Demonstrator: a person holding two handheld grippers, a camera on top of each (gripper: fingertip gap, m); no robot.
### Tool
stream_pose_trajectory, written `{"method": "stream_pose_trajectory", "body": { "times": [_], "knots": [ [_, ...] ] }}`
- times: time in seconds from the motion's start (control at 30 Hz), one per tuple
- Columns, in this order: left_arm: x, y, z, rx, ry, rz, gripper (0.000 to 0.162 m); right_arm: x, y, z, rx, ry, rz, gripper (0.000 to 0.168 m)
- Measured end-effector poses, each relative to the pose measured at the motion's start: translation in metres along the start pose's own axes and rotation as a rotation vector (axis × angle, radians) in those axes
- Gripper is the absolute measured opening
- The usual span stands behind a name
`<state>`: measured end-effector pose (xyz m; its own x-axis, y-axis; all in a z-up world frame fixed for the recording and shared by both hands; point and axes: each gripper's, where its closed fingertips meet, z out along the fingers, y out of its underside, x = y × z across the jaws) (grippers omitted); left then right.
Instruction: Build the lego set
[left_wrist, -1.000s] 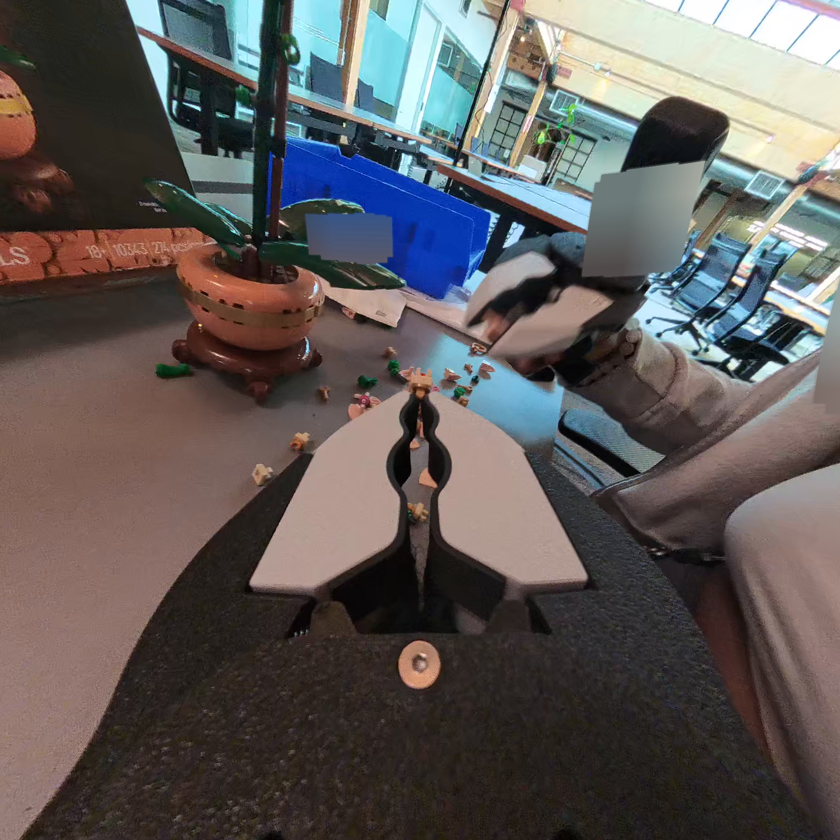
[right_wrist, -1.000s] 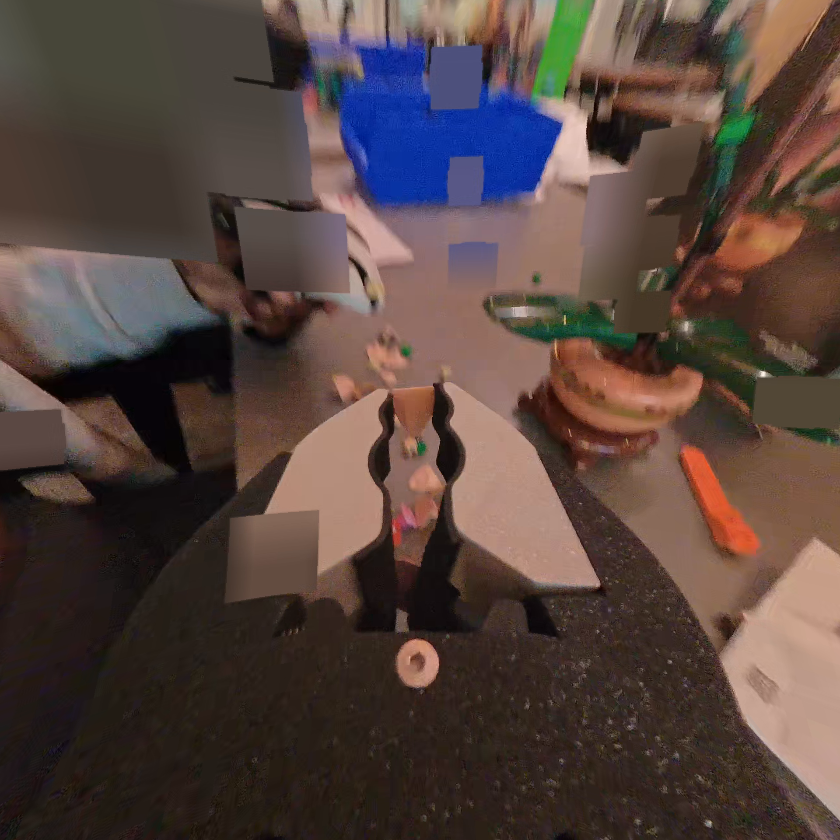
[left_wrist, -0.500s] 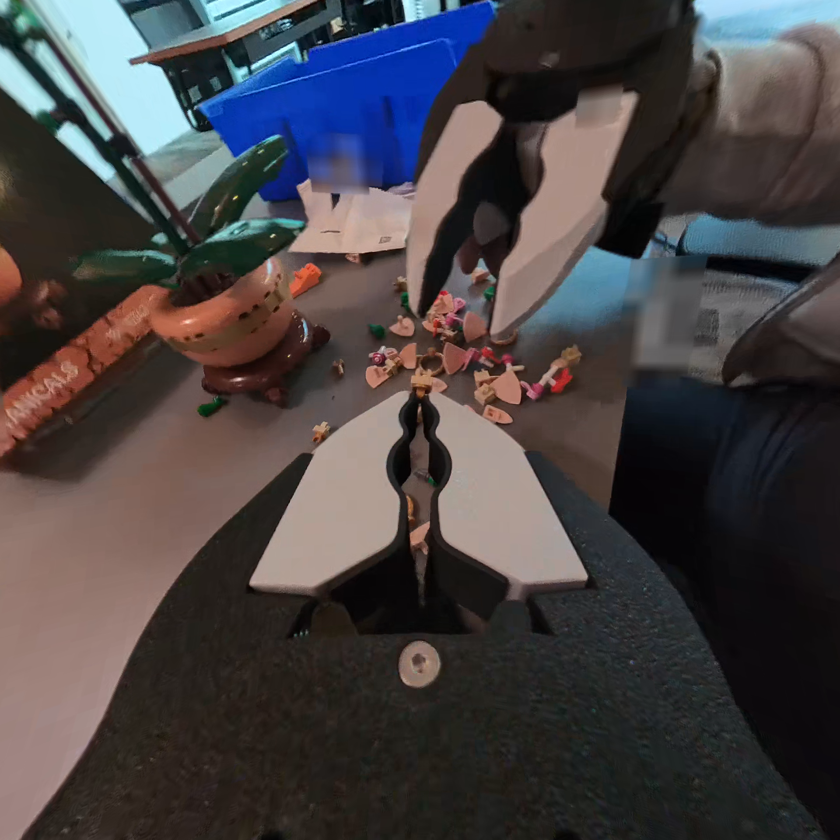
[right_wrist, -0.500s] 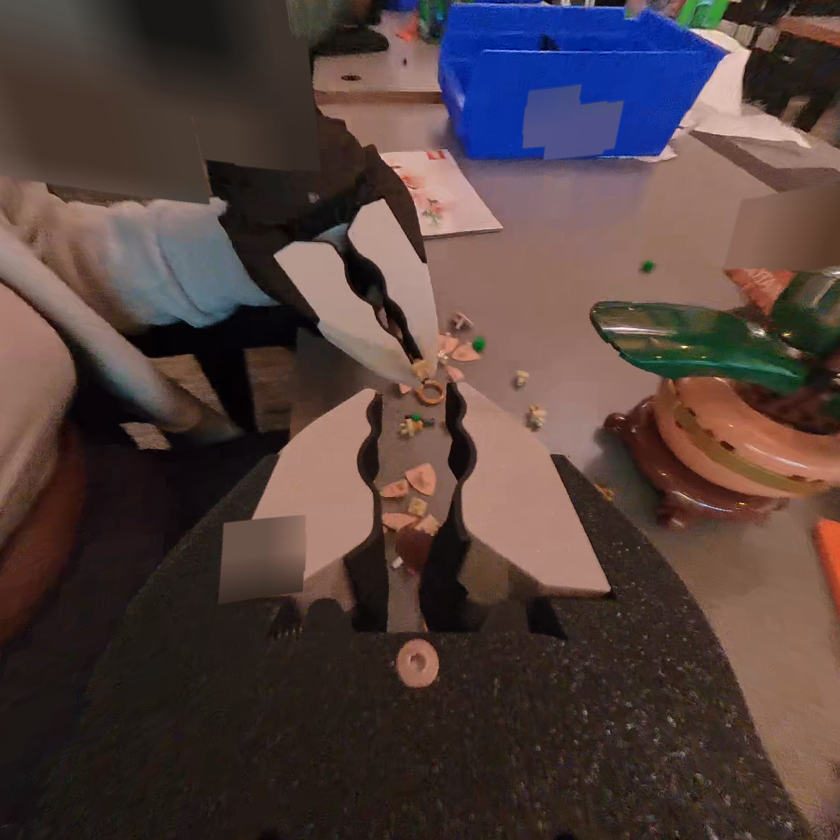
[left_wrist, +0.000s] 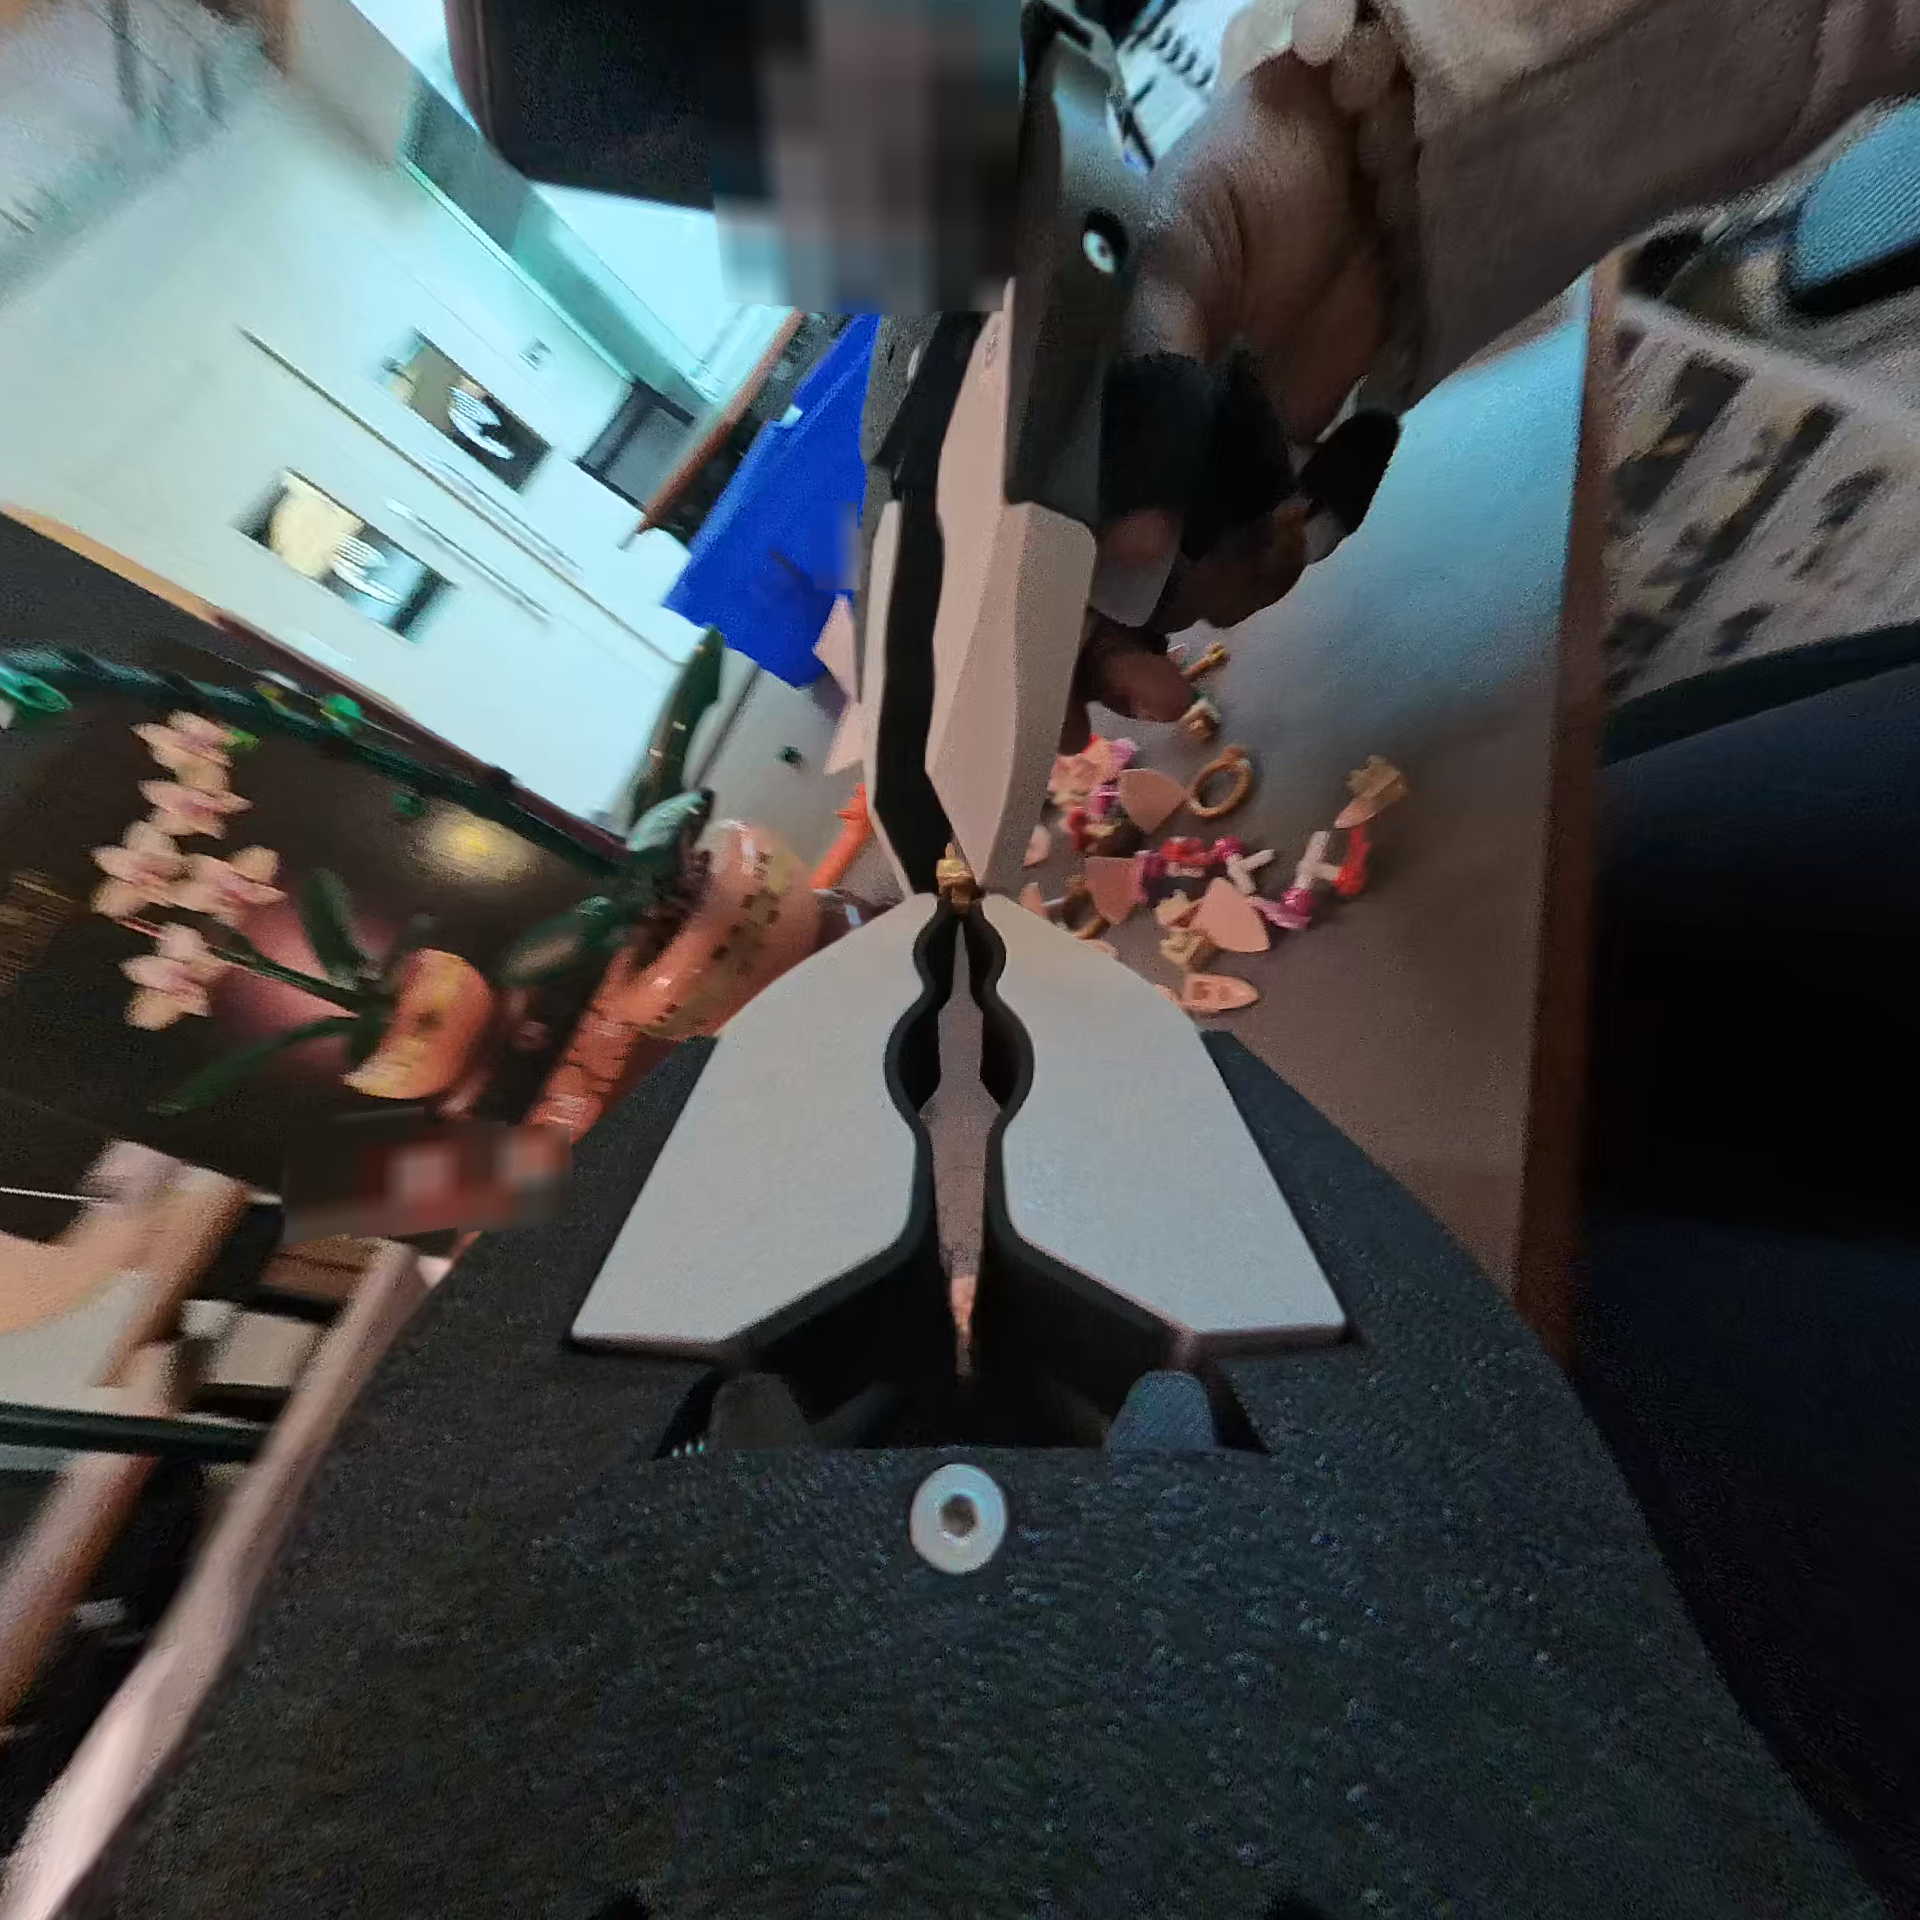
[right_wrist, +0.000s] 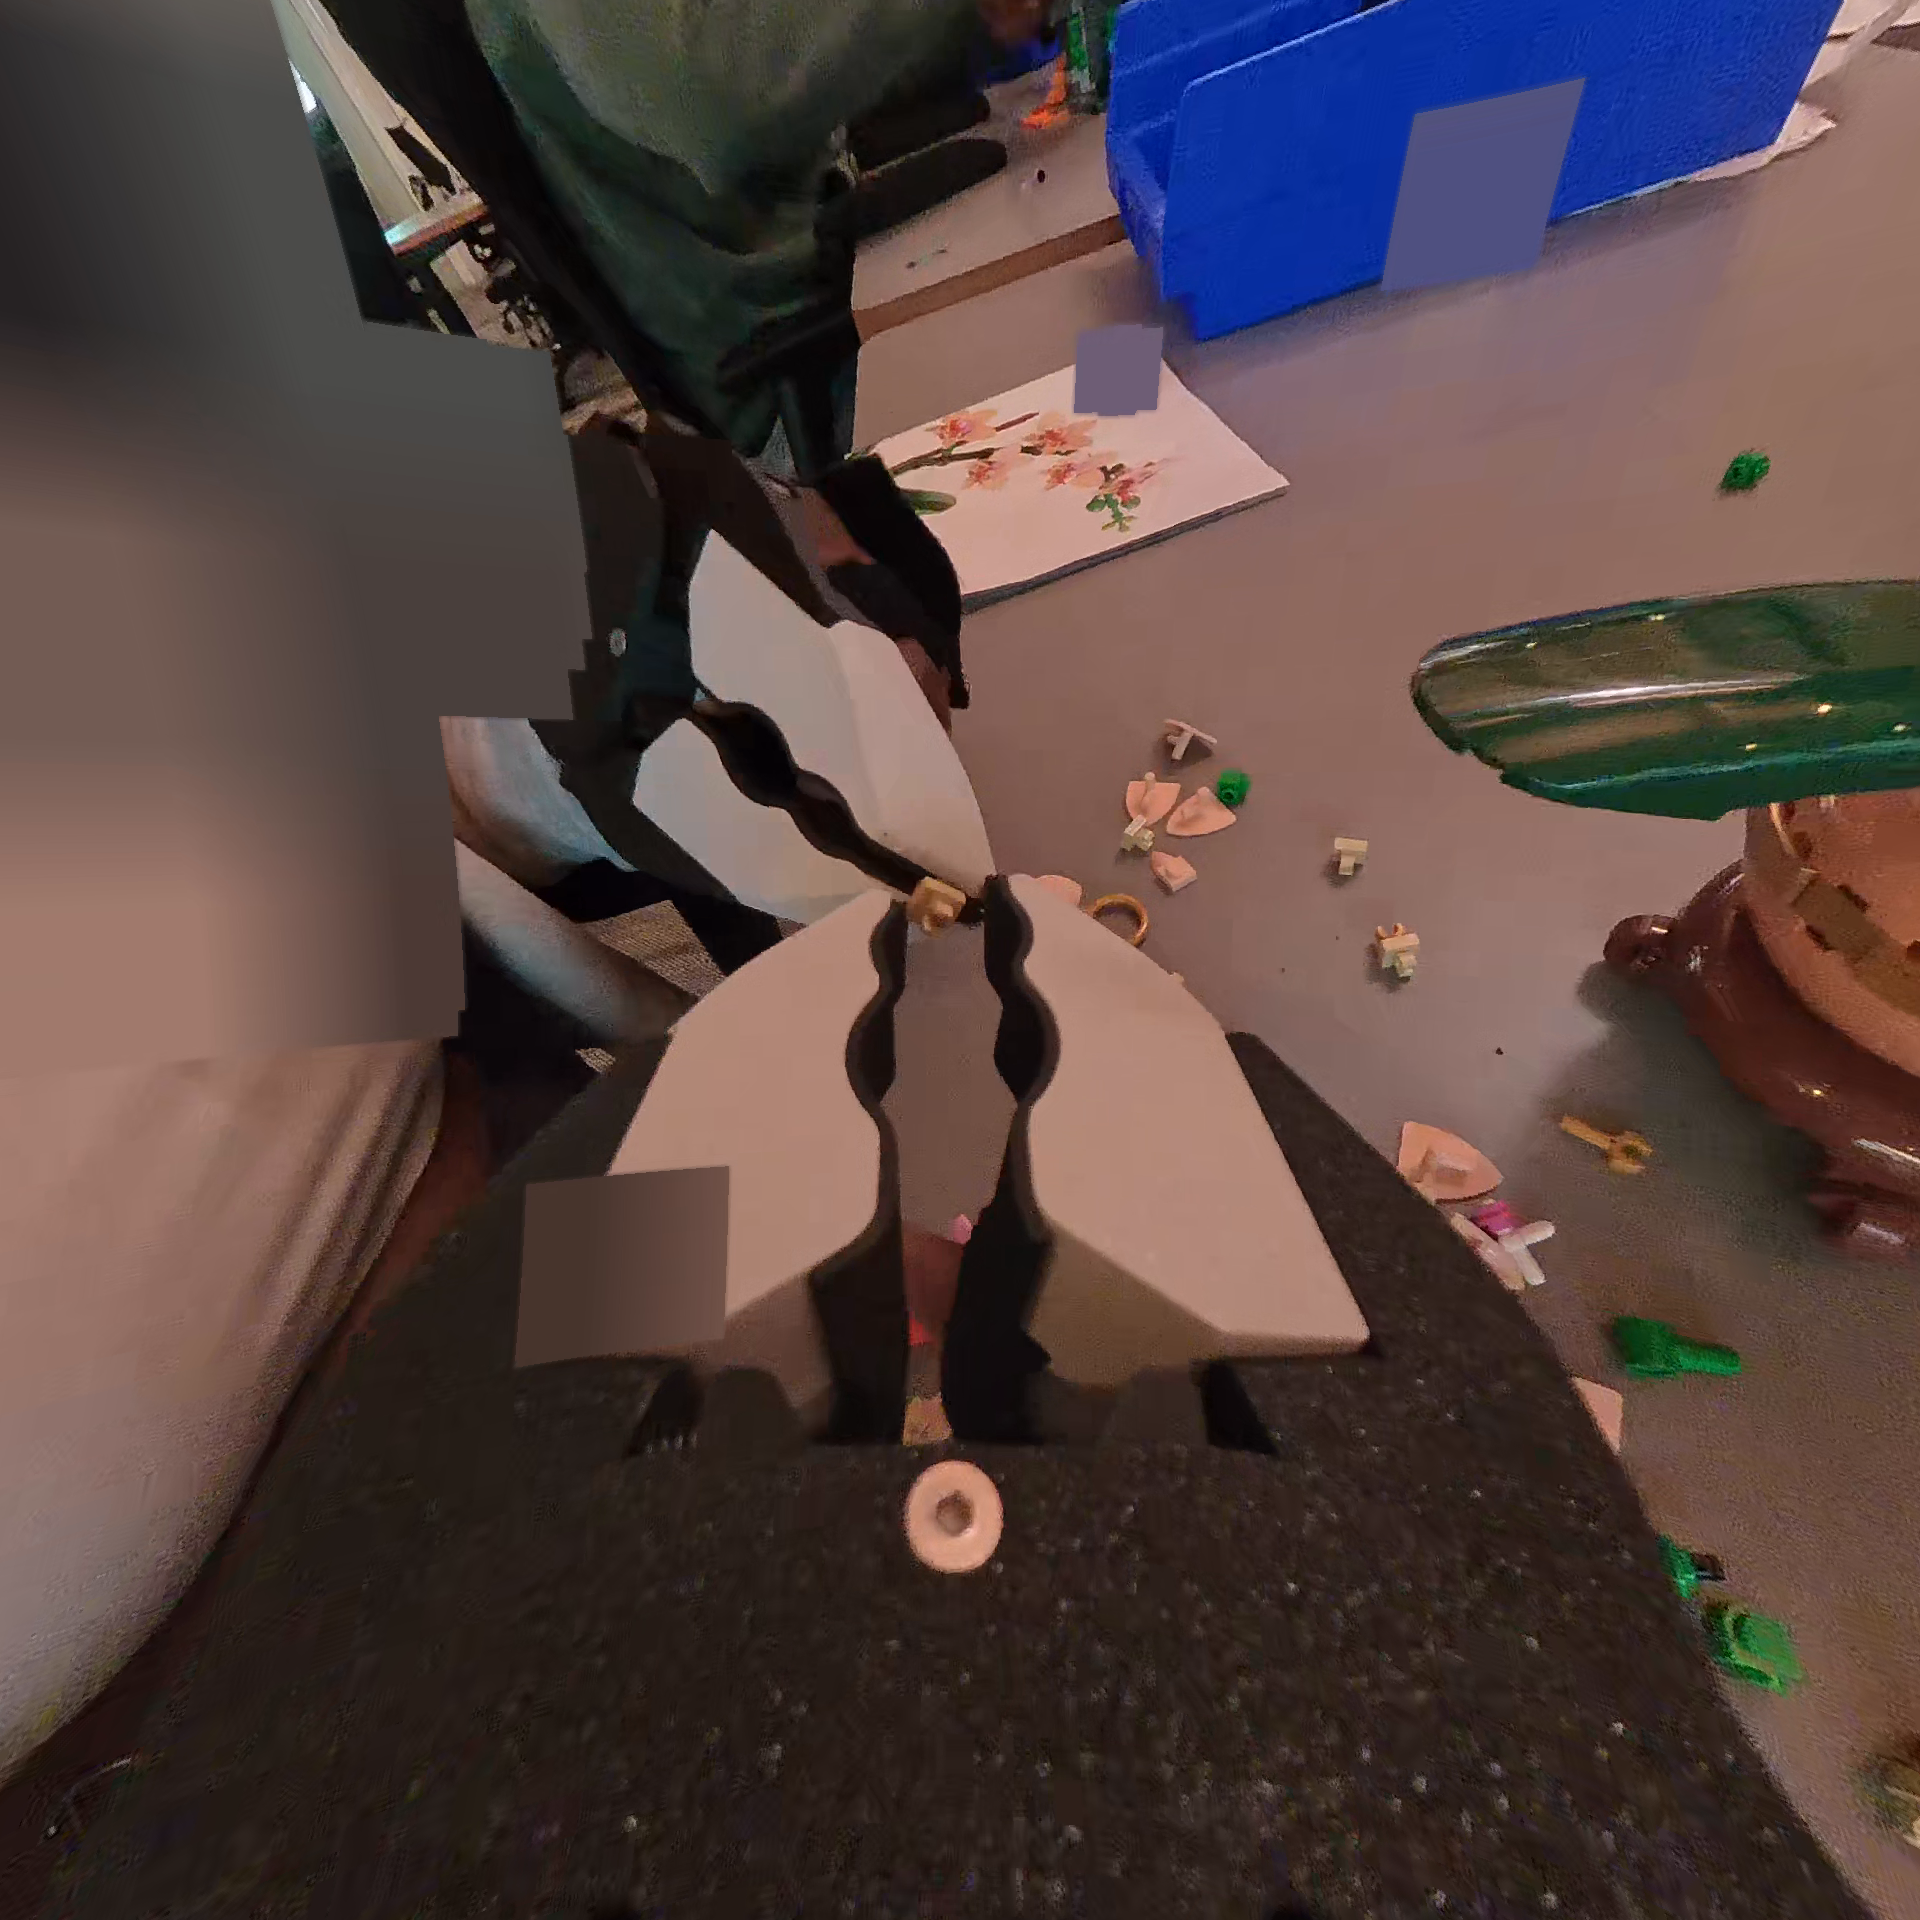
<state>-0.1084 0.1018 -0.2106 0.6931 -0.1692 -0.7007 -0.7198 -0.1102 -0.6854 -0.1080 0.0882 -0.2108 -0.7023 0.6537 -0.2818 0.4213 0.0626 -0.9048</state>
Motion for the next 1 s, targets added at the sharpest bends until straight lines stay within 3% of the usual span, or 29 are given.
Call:
{"method": "stream_pose_trajectory", "body": {
  "times": [0.03,0.2,0.43,0.53,0.7,0.77,0.87,0.93,1.0],
  "knots": [
    [-0.004,-0.002,-0.001,0.001,-0.059,0.080,0.001,-0.001,-0.001,-0.001,0.009,-0.002,0.013,0.013],
    [-0.013,-0.015,-0.006,-0.005,-0.326,0.523,0.000,-0.009,-0.013,-0.005,0.066,-0.017,0.022,0.011],
    [-0.017,-0.017,-0.008,-0.007,-0.360,0.533,0.000,-0.010,-0.016,-0.006,0.071,0.090,-0.162,0.006],
    [-0.017,-0.017,-0.008,0.017,-0.320,0.413,0.000,-0.010,-0.018,-0.007,0.081,0.191,-0.353,0.006],
    [-0.023,-0.016,-0.009,0.099,-0.164,-0.070,0.000,-0.019,-0.022,-0.009,0.151,0.268,-0.543,0.006],
    [-0.025,-0.016,-0.011,0.135,-0.082,-0.242,0.000,-0.021,-0.020,-0.006,0.148,0.290,-0.575,0.006],
    [-0.042,0.005,-0.014,0.057,-0.154,-0.283,0.000,-0.008,-0.022,-0.013,0.171,0.330,-0.513,0.006],
    [-0.059,0.030,-0.019,-0.025,-0.239,-0.370,0.002,0.017,-0.005,-0.011,0.036,0.380,-0.405,0.006],
    [-0.072,0.042,-0.027,0.023,-0.281,-0.545,0.006,0.043,0.025,-0.005,-0.194,0.462,-0.322,0.007]
  ]
}}
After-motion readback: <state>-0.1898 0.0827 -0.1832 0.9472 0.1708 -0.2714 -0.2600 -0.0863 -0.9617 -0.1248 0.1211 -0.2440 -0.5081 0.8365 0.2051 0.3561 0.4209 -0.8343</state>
